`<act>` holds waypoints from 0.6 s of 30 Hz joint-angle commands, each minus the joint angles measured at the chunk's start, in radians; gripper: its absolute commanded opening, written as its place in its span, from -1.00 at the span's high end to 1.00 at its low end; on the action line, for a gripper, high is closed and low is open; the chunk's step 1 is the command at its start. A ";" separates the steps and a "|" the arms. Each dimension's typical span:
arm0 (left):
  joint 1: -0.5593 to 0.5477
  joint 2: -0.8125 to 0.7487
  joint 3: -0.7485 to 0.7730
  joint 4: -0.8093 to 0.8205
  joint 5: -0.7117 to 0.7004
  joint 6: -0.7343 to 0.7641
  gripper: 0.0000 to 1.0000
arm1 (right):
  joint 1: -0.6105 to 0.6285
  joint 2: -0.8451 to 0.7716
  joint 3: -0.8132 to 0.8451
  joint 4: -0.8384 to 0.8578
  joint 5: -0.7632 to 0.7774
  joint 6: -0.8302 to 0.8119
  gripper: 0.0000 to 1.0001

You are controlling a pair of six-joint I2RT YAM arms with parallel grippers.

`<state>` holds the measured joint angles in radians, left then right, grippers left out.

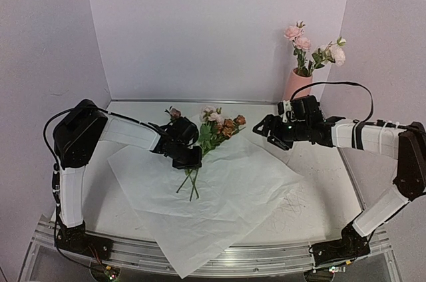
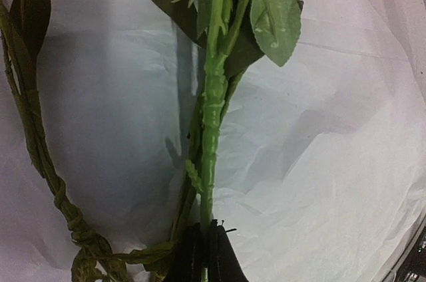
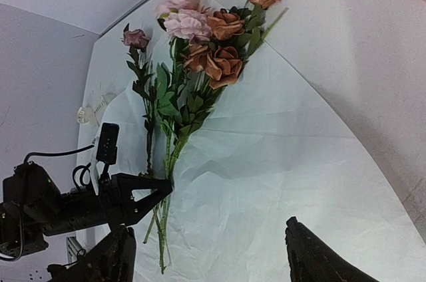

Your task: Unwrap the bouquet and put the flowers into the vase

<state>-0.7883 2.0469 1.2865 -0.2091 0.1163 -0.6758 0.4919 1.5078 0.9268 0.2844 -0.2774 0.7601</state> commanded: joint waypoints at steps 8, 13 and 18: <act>-0.002 -0.338 -0.015 -0.011 -0.092 0.044 1.00 | 0.025 0.082 0.148 0.055 -0.188 -0.007 -0.49; -0.007 -0.435 -0.054 0.067 -0.027 0.085 1.00 | 0.054 0.102 0.205 0.158 -0.280 0.014 -0.39; -0.016 -0.532 -0.131 0.268 0.108 0.092 1.00 | 0.086 0.102 0.247 0.284 -0.331 0.041 -0.13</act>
<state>-0.7917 1.5960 1.2146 -0.1320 0.1121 -0.6187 0.5505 1.6065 1.1080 0.4175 -0.5184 0.7792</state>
